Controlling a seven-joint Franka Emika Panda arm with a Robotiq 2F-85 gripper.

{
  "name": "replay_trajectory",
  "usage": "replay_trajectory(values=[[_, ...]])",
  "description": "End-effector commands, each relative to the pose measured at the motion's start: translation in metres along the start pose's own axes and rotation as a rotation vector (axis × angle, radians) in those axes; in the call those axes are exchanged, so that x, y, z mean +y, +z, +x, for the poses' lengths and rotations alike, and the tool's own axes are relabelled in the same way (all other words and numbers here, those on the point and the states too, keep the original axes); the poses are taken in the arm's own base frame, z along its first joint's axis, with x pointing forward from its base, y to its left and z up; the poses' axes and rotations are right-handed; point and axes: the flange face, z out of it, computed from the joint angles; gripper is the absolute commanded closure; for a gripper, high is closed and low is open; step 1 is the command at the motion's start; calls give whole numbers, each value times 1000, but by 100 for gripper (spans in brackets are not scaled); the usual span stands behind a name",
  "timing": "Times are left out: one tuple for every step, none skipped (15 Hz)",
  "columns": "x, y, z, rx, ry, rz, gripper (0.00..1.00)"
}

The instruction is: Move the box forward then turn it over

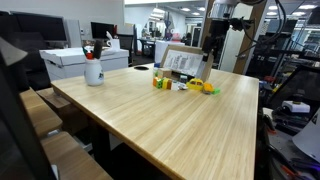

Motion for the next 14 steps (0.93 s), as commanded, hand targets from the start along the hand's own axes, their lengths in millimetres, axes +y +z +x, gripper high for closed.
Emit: replay_trajectory(values=[[-4, 4, -2, -24, -20, 10, 0], [-5, 5, -4, -30, -25, 10, 0], [-6, 5, -5, -36, -30, 11, 0], [-7, 5, -7, -37, -34, 12, 0], [-8, 6, -8, -35, -35, 12, 0], [-9, 5, -9, -31, -35, 12, 0], [-11, 5, -10, -27, -38, 16, 0], [-12, 5, -10, -28, -43, 20, 1], [-12, 5, -11, -32, -46, 21, 0], [-13, 4, -11, -32, -48, 22, 0], [-15, 5, -12, -33, -50, 21, 0], [-15, 5, -12, -34, -51, 22, 0], [-16, 5, -13, -34, -54, 23, 25], [-16, 4, -13, -35, -56, 24, 26]])
